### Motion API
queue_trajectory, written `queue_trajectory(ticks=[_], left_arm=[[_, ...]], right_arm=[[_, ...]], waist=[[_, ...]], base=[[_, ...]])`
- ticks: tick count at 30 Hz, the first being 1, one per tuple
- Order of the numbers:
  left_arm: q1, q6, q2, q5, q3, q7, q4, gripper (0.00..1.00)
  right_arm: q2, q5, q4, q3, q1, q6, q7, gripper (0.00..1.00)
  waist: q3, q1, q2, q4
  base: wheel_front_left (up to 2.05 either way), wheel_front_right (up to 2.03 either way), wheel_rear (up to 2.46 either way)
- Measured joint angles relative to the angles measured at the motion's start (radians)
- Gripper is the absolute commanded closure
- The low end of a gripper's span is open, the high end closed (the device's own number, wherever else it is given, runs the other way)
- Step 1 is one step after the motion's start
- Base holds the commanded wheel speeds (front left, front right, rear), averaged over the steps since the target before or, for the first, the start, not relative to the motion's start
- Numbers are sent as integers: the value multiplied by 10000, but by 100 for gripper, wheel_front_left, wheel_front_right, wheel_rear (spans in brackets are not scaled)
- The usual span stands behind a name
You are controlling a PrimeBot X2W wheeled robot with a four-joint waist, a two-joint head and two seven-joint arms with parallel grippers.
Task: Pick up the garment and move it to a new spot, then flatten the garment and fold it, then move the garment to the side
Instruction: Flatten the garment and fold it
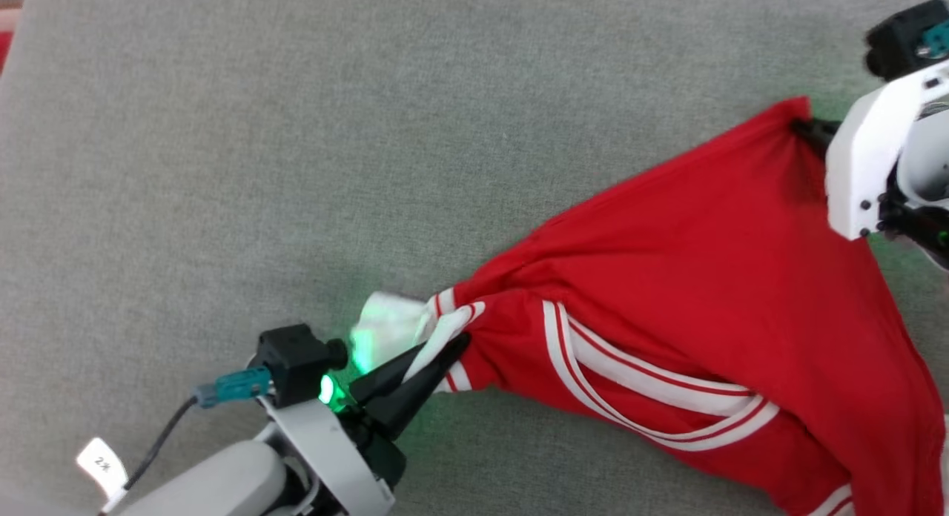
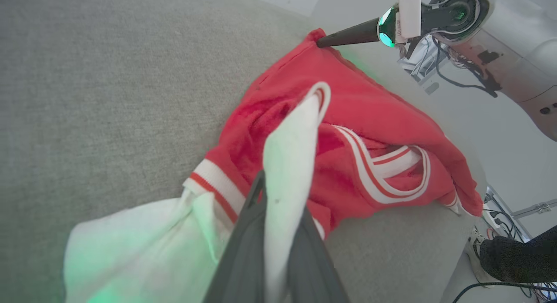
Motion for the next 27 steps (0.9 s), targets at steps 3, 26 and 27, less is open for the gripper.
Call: queue_trajectory(ticks=[3,26,27], left_arm=[[7,0,311,-63,107,0,-117,100],[-7511,0,1020,-3421,-205,1043,1887,100],[-8047,0,989,-3528,-188,1204,2236,100]], right_arm=[[134,-176,341,-596,60,-2,-700,100],[2706,-2261,2318,-6217,-3298,-2,-5409,100],[2817,-2372,2452,-6387,-3704,-2,-5574,100]], waist=[[-187,0,0,-116],[-214,0,0,-1660],[-149,0,0,-1740]], base=[[0,0,0],[0,0,0],[0,0,0]])
